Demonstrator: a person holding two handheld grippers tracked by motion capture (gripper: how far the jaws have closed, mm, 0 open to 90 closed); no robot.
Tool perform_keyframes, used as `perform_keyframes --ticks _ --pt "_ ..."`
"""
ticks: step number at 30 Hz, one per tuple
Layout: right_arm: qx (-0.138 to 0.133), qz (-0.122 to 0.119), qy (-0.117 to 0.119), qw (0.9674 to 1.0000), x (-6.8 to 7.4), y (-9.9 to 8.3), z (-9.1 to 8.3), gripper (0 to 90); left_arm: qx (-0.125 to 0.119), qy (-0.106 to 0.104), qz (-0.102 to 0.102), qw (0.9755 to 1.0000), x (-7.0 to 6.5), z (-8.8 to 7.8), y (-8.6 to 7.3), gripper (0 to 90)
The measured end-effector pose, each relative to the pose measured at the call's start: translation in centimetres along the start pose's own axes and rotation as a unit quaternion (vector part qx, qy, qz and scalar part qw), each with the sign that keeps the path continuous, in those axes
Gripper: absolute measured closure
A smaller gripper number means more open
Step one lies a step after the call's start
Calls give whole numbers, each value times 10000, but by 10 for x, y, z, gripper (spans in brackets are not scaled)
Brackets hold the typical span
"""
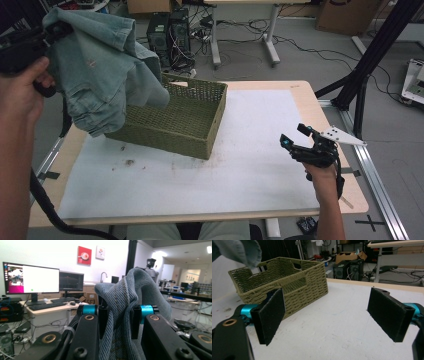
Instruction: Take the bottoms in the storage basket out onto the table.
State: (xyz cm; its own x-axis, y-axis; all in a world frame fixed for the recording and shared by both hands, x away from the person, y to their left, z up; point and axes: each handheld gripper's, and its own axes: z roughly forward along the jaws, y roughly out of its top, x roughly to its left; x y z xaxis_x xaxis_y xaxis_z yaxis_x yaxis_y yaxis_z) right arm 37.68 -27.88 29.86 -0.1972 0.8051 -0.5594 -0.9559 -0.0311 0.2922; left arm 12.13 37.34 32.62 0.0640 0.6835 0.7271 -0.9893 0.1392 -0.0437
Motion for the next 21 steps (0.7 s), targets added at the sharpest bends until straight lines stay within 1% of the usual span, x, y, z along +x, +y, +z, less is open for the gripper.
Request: perform_keyframes --ticks 2,4,5,9,12,14,17,18,21 --pt "-10 17 0 10000 0 0 -1 151 39 -60 34 10000 -5 -8 0 764" --pt "-17 15 -18 10000 0 1 -1 151 23 -138 24 9999 -8 -15 0 765" --pt "-19 23 -21 10000 -1 0 -1 151 -29 -202 17 9998 -12 -20 1 764" --pt "-11 27 -31 10000 -1 0 -1 151 -109 -409 129 9990 -24 -38 4 764" --pt "-8 41 -27 10000 0 0 -1 151 -90 -532 194 9984 -32 -49 7 764" --pt "-12 32 -32 10000 0 0 -1 151 -36 -575 219 9981 -35 -55 7 763" --pt "2 18 -26 10000 1 0 -1 151 21 -714 173 9973 -42 -62 -1 763" --pt "0 14 -22 10000 1 0 -1 151 63 -790 165 9967 -45 -63 -6 763" --pt "10 28 -15 10000 1 0 0 151 212 -932 135 9953 -53 -63 -22 762"
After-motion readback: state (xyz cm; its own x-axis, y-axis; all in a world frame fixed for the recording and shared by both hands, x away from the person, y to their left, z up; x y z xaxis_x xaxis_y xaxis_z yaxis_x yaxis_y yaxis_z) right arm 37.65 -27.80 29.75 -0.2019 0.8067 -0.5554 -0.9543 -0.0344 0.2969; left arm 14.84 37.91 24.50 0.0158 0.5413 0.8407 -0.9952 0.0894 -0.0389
